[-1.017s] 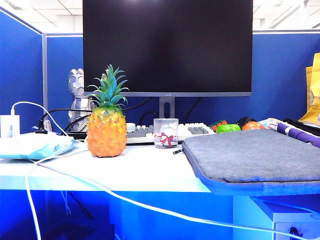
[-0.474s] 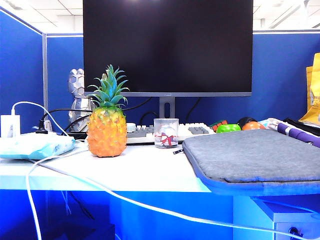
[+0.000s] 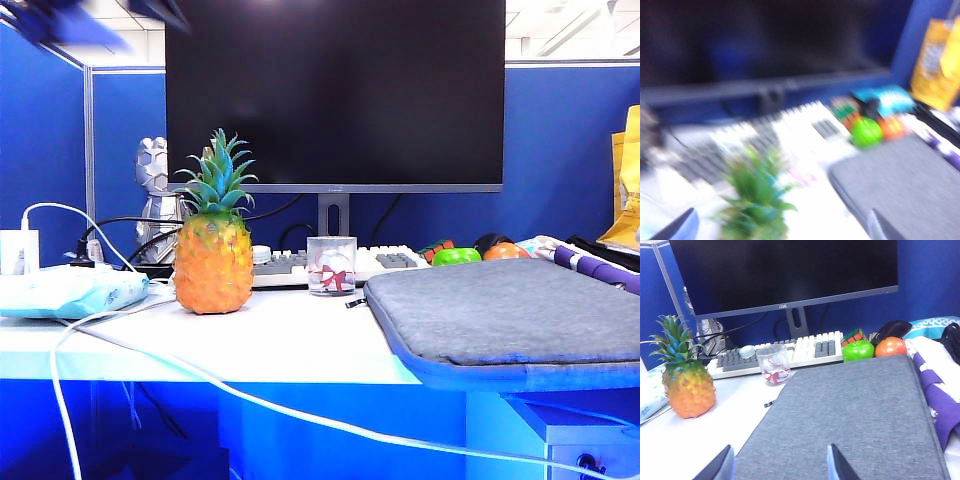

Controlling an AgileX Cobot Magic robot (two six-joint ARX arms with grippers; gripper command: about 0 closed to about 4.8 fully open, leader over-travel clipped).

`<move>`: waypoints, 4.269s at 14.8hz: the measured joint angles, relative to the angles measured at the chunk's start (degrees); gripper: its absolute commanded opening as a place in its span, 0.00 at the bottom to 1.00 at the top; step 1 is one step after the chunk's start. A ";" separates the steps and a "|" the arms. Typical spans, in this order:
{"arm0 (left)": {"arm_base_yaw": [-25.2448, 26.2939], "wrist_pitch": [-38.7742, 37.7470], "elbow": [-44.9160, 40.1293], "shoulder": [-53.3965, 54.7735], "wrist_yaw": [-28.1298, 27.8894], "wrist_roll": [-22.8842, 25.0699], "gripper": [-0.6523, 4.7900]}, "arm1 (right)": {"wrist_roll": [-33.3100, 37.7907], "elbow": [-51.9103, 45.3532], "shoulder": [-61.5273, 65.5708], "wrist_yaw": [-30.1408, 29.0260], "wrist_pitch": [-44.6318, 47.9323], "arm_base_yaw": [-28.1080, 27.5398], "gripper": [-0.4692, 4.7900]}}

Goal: Pick up the pineapple and place it above the gray bag.

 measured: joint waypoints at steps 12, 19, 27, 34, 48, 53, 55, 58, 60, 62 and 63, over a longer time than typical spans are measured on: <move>-1.22 -2.19 11.43 24.61 3.02 1.05 1.00 | -2.34 0.00 -0.02 0.17 2.10 -0.11 0.57; -3.74 -1.46 22.12 34.71 -6.27 3.23 0.13 | -2.34 0.00 0.00 0.17 2.08 -0.11 0.57; -3.69 -1.29 22.49 35.87 0.07 7.91 0.11 | -2.34 0.00 0.00 0.20 2.05 -0.13 0.57; -4.61 -9.18 33.46 36.92 6.91 5.07 0.11 | -2.34 0.00 0.00 0.17 -1.77 -0.13 0.57; -20.72 0.20 46.16 45.22 12.57 -9.55 0.11 | -2.34 0.00 0.00 0.20 -2.25 -0.11 0.57; -22.73 5.35 46.18 48.85 16.50 -14.19 0.11 | -2.34 0.00 0.00 0.20 -2.25 -0.11 0.57; -23.45 6.82 46.23 48.83 17.09 -14.45 0.11 | -2.34 0.00 0.00 0.20 -2.29 -0.11 0.57; -23.61 6.71 46.23 48.85 16.83 -14.60 0.11 | -2.34 0.00 0.00 0.20 -2.34 -0.11 0.57; -24.44 6.80 46.23 48.96 16.79 -14.62 0.11 | -2.34 0.00 0.00 0.20 -2.43 -0.11 0.57; -25.31 6.86 46.23 49.31 17.03 -14.60 0.11 | -2.34 0.00 0.00 0.20 -2.45 -0.11 0.57; -25.40 7.26 46.23 50.45 17.38 -14.64 0.11 | -2.36 0.00 0.00 0.20 -2.47 -0.11 0.57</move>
